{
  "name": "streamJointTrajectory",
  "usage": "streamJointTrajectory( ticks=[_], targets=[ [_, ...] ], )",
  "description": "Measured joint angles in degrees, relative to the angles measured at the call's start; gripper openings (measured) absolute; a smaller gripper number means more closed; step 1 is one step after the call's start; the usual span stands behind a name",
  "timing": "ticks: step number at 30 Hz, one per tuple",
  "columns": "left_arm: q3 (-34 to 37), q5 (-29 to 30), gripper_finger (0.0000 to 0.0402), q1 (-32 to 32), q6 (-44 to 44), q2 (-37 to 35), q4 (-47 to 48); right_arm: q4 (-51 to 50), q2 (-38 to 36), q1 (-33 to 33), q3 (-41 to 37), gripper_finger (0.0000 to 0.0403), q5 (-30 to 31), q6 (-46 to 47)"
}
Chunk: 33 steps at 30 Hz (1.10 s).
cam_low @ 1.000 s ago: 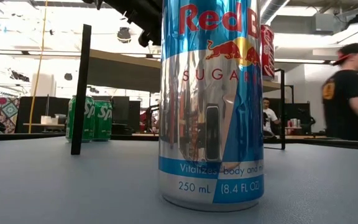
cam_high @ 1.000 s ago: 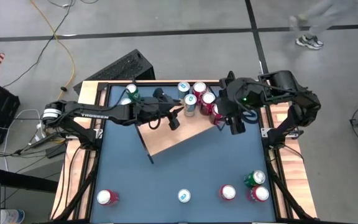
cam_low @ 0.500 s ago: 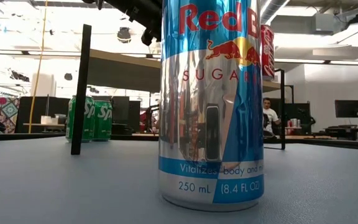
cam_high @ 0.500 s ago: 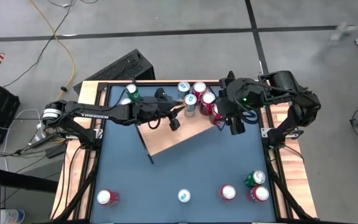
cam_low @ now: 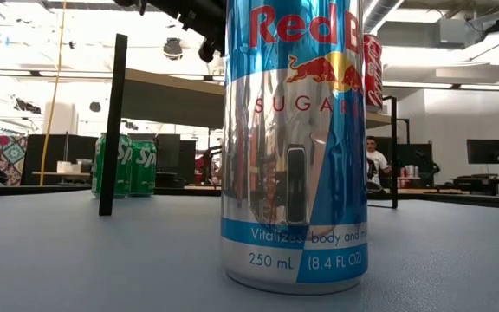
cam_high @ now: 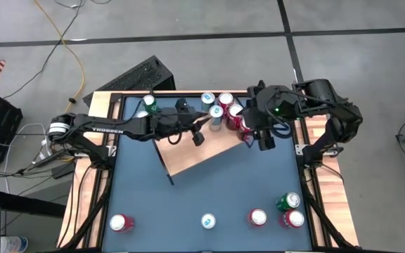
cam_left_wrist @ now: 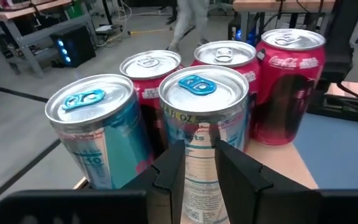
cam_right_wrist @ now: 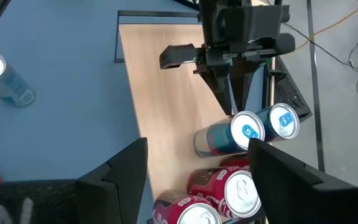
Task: Place canned beverage on shelf
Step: Put the right blue soda can on the shelf aligned with the other blue soda can
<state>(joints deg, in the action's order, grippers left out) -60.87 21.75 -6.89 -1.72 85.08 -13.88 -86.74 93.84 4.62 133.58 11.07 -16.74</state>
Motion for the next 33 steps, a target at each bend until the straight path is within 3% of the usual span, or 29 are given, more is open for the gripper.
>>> streamJointTrajectory(
  ticks=[9,19,21,26,30,33],
  targets=[
    [-0.05,-0.44,0.0077,-1.34,1.81,3.31,-0.45,0.02,0.0,-0.28,0.0,0.0258,-0.11,0.23],
    [0.01,0.02,0.0077,3.81,1.38,-0.04,3.33,-0.98,0.0,-0.28,0.0,0.0258,-0.42,0.29],
    [0.01,3.01,0.0075,5.35,0.68,-1.46,5.4,-1.8,0.0,-0.28,0.0,0.0258,-0.42,0.38],
    [-0.01,19.73,0.0044,7.49,-7.57,-3.91,7.79,-2.69,0.02,-0.28,0.0,0.0258,-0.43,0.38],
    [0.01,17.33,0.0007,2.39,-9.41,-3.8,7.33,-2.73,0.02,-0.27,0.0,0.0258,-0.44,0.45],
    [0.98,13.12,0.0002,-2.88,-6.55,-3.72,5.9,-2.82,0.01,-0.28,0.0,0.0258,-0.46,1.8]
  ],
)
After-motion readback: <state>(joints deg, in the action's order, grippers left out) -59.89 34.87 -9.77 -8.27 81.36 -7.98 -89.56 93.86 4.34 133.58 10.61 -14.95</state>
